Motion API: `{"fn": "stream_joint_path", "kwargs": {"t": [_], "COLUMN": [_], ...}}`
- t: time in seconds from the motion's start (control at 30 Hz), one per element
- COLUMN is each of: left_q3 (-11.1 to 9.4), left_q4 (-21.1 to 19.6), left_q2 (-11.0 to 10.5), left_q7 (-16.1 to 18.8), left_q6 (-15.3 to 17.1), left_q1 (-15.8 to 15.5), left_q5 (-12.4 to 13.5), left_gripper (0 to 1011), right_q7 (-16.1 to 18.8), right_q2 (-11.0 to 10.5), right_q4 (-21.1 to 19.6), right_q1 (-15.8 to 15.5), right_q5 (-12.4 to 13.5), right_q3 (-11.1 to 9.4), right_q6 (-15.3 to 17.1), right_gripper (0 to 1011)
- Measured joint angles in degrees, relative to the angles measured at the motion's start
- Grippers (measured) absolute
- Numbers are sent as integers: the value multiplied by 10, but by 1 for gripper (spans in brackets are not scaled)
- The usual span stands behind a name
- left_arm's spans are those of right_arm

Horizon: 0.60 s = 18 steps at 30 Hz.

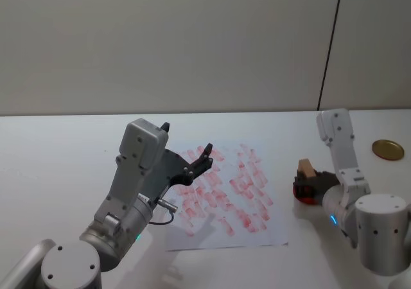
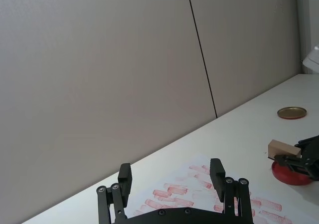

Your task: Use the one hand to pick up the stamp and affix it onto the A4 paper.

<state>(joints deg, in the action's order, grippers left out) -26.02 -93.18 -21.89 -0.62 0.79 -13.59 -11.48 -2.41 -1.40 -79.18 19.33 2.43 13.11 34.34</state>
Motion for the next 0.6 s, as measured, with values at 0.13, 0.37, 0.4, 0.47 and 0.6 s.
{"fn": "stream_joint_path", "kwargs": {"t": [0.13, 0.37, 0.4, 0.47, 0.6], "left_q3": [0, 0, 0, 0, 0], "left_q4": [0, 0, 0, 0, 0], "left_q2": [0, 0, 0, 0, 0], "left_q7": [0, 0, 0, 0, 0], "left_q6": [0, 0, 0, 0, 0], "left_q1": [0, 0, 0, 0, 0], "left_q5": [0, 0, 0, 0, 0], "left_gripper": [993, 993, 993, 993, 993], "right_q7": [1, 1, 1, 0, -2], "right_q2": [0, 1, 1, 0, 0], "right_q4": [9, 13, 13, 10, -1], "right_q1": [1, 0, -1, -3, -7], "right_q5": [2, 2, 1, -1, -7], "right_q3": [-2, -4, -4, -4, -4], "right_q6": [1, -1, -1, -3, -8], "right_gripper": [220, 382, 406, 487, 601]}}
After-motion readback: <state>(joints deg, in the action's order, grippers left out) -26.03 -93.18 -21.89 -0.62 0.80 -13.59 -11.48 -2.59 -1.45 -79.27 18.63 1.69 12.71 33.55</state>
